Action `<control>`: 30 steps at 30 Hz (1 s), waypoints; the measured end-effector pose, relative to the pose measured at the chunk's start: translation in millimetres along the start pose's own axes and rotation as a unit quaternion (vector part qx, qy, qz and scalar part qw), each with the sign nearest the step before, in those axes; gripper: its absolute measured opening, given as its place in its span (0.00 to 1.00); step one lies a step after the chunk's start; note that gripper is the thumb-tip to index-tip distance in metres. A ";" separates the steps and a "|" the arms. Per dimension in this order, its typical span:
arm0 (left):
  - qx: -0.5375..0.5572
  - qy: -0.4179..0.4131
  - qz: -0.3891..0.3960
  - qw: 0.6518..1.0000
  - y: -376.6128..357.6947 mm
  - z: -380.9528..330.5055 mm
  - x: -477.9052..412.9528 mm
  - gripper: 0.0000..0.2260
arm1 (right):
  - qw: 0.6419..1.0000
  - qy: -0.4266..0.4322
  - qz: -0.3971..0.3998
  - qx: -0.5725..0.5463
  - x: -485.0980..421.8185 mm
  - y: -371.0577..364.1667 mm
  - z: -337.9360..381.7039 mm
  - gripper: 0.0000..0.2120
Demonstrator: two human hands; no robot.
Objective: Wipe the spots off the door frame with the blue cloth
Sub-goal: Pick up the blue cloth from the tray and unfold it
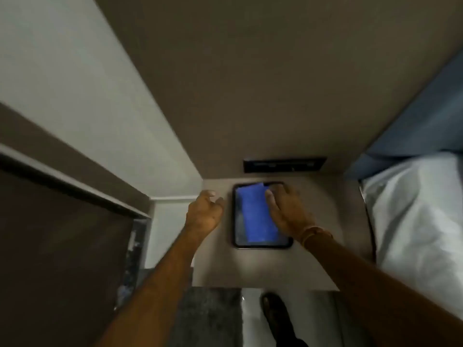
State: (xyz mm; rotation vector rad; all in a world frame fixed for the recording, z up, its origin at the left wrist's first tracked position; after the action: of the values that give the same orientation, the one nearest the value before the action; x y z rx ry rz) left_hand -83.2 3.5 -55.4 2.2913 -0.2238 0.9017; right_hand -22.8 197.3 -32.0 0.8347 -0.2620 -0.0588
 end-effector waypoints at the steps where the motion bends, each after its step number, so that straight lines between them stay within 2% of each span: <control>1: 0.002 0.010 0.008 1.000 -26.0 6.0 -21.6 0.14 | 0.999 -0.032 0.012 -0.004 -6.8 -15.6 -26.3 0.18; 5: 0.014 0.063 0.027 0.998 -114.4 43.6 -88.4 0.16 | 0.994 -0.054 0.089 -0.027 -14.3 -93.6 -99.4 0.20; 9: -0.037 0.110 -0.010 0.993 -167.0 76.8 -142.5 0.18 | 0.988 -0.070 0.113 -0.081 -26.9 -153.3 -146.0 0.21; 12: -0.012 0.122 -0.015 0.992 -178.5 88.6 -162.1 0.20 | 0.985 -0.063 0.116 -0.109 -32.8 -172.0 -153.9 0.20; 17: 0.001 0.103 -0.100 0.990 -180.6 83.0 -191.2 0.18 | 0.986 -0.059 0.095 -0.121 -39.0 -189.2 -170.9 0.19; 20: 0.023 0.093 -0.119 0.988 -180.8 78.0 -191.3 0.14 | 0.980 -0.089 0.073 -0.163 -41.5 -189.5 -179.3 0.19; 21: 0.021 0.070 -0.125 0.989 -179.1 70.6 -185.6 0.12 | 0.972 -0.115 0.066 -0.196 -42.4 -188.1 -182.4 0.20; 23: -0.034 -0.028 -0.139 0.989 -172.0 46.6 -166.0 0.08 | 0.943 -0.162 0.026 -0.290 -43.7 -177.9 -182.7 0.19; 26: -0.127 -0.197 -0.141 0.962 -160.4 12.4 -117.8 0.11 | 0.876 -0.148 -0.044 -0.457 -52.5 -152.7 -161.4 0.13; 27: -0.135 -0.243 -0.130 0.952 -156.2 3.8 -97.9 0.11 | 0.857 -0.133 -0.042 -0.496 -55.9 -146.2 -150.7 0.12; 30: -0.155 -0.350 -0.089 0.919 -139.5 -15.3 -33.2 0.11 | 0.816 -0.134 -0.005 -0.563 -55.3 -135.7 -116.4 0.17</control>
State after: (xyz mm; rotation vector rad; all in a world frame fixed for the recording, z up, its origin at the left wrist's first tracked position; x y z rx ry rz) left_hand -63.9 117.9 -140.9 2.1923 -0.4197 -0.0801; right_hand -39.9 199.0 -218.3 -0.3733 -0.4196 -0.3121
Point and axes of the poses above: each hand's wrist, its own x-axis away from the middle knuckle, its own y-axis out of the back of the hand, z = x × y, the point moved 10 cm from there along -x, towards the middle knuckle, and after that the axes turned 10 degrees about y, right-handed, at the moved point
